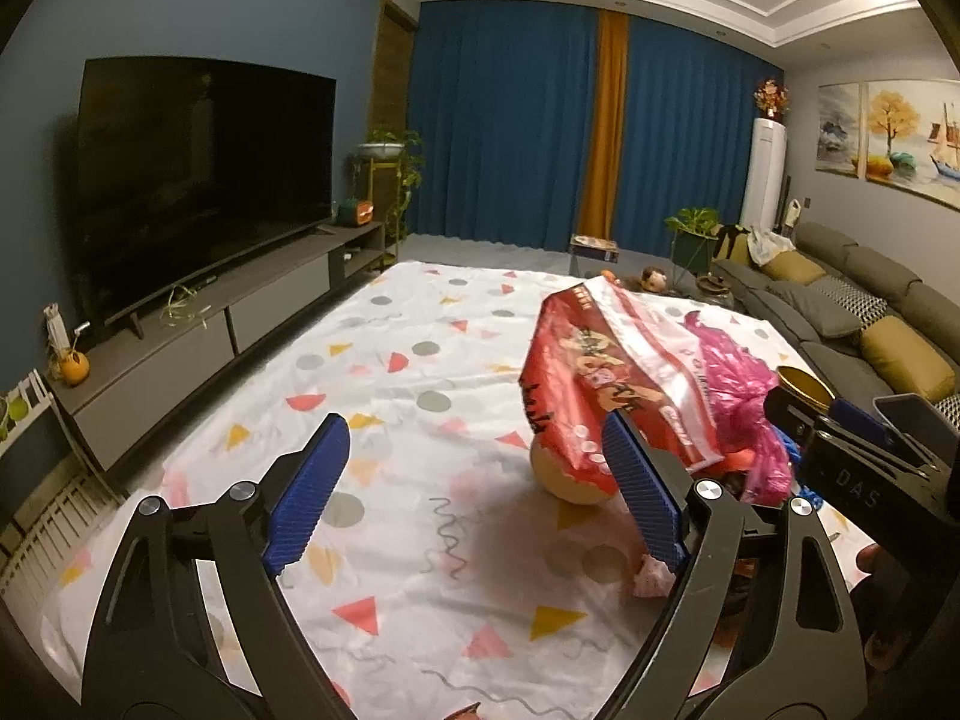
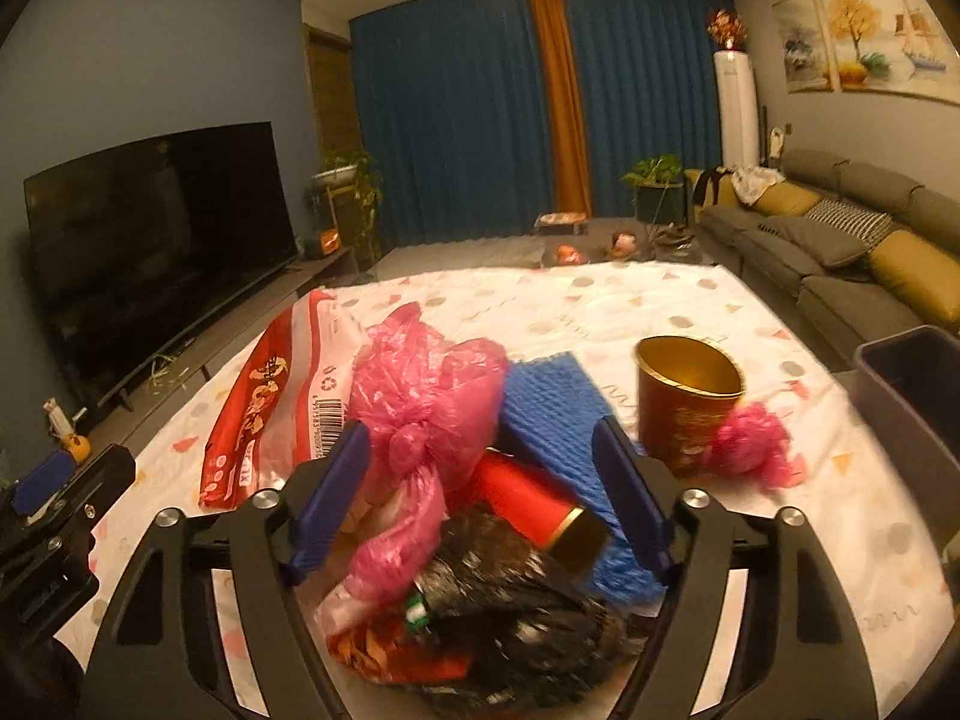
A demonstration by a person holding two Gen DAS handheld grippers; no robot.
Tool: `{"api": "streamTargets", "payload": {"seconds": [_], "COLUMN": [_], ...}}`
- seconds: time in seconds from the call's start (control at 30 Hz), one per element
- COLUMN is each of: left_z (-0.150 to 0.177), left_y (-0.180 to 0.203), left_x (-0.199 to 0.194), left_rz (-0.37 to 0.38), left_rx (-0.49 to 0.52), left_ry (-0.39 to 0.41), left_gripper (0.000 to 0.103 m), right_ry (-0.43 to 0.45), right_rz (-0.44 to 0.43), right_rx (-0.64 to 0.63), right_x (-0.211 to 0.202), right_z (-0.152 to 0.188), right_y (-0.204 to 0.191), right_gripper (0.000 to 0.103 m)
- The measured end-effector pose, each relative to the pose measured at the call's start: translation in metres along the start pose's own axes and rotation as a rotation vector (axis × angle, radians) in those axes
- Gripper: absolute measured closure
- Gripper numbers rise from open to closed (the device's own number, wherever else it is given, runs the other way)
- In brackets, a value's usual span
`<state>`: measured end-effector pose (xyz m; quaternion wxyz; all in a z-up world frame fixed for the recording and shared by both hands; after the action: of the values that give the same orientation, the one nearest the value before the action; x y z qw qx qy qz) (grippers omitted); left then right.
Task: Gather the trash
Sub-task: 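Grasp the pink plastic bag with the right gripper while the left gripper approaches the red snack bag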
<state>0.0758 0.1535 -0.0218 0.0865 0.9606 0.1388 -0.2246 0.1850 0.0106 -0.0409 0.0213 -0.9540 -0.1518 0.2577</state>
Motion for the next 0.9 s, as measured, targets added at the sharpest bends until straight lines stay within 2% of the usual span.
{"api": "streamTargets", "payload": {"seconds": [0.13, 0.27, 0.33, 0.5, 0.9], "left_z": [-0.003, -0.004, -0.004, -0.003, 0.014], "left_y": [-0.005, -0.006, -0.006, -0.003, -0.019], "left_x": [0.009, 0.015, 0.017, 0.027, 0.051], "left_rz": [-0.001, 0.006, 0.011, 0.06, 0.067], "left_rx": [-0.012, -0.013, -0.01, -0.03, -0.086], "left_ry": [-0.018, -0.031, -0.037, -0.067, -0.133], "left_gripper": [0.024, 0.031, 0.036, 0.042, 0.042], "right_ry": [-0.02, -0.064, -0.066, -0.03, 0.096], "right_rz": [-0.028, -0.073, -0.089, -0.085, -0.046], "right_rx": [-0.012, -0.016, -0.022, -0.038, -0.017], "right_x": [0.013, 0.025, 0.026, 0.019, -0.039], "right_z": [0.0, 0.005, 0.008, 0.008, 0.001], "right_y": [-0.005, -0.009, -0.011, -0.009, 0.009], "right_gripper": [0.041, 0.064, 0.07, 0.073, 0.073]}}
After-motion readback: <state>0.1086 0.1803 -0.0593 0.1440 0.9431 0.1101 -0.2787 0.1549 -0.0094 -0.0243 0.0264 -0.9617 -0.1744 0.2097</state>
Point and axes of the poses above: each gripper's, at about its wrist camera, not at the fingertips, and x roughly the way its jaws point, y to its right, z to its underside, the point moved 2 cm from there along x, roughly the way its jaws point, and after that the axes turned 2 degrees about -x, right-handed, at the moved point
